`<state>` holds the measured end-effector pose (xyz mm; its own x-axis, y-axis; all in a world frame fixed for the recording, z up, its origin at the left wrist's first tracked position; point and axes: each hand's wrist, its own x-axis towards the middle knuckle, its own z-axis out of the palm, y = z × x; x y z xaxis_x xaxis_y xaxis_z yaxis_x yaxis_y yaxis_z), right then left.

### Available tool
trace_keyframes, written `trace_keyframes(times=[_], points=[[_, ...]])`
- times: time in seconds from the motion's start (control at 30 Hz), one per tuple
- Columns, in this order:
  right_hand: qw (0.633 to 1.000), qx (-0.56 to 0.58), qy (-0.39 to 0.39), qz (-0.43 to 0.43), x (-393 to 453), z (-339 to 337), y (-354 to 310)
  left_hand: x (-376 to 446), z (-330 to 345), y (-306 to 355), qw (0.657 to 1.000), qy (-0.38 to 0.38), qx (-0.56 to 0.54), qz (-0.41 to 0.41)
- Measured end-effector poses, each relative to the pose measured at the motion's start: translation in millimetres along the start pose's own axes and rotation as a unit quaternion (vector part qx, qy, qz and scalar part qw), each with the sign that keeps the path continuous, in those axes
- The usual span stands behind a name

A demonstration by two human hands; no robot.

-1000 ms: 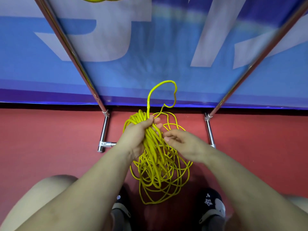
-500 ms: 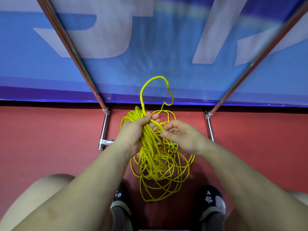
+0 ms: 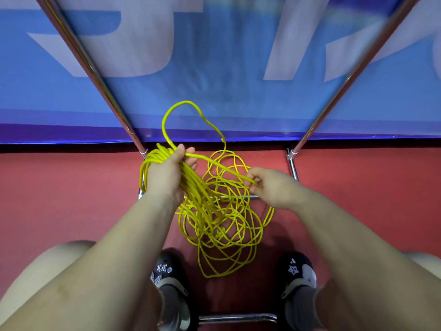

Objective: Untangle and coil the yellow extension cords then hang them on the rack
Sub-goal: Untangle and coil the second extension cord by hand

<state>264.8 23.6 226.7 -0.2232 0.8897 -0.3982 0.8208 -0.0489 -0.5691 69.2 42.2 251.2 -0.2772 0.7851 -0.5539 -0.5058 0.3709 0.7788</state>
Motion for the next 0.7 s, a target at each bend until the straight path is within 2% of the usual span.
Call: trace_keyframes(times=[0.13, 0.3, 0.43, 0.6, 0.7], points=[[0.999, -0.012, 0.036, 0.004, -1, -4, 0, 0, -3, 3, 1.000, -0.004, -0.002, 0.018], [0.987, 0.158, 0.035, -0.019, -8, -19, -7, 1, -9, 10, 1.000, -0.001, -0.009, 0.006], [0.962, 0.271, 0.035, -0.012, -18, -31, -16, 0, -14, 12, 1.000, -0.015, -0.016, -0.013], [0.930, 0.364, 0.049, 0.011, -23, -43, -26, -7, -10, 6, 1.000, -0.010, 0.003, 0.002], [0.920, 0.387, 0.060, 0.036, -20, -42, -26, -11, -7, 3, 0.998, -0.054, 0.029, 0.015]])
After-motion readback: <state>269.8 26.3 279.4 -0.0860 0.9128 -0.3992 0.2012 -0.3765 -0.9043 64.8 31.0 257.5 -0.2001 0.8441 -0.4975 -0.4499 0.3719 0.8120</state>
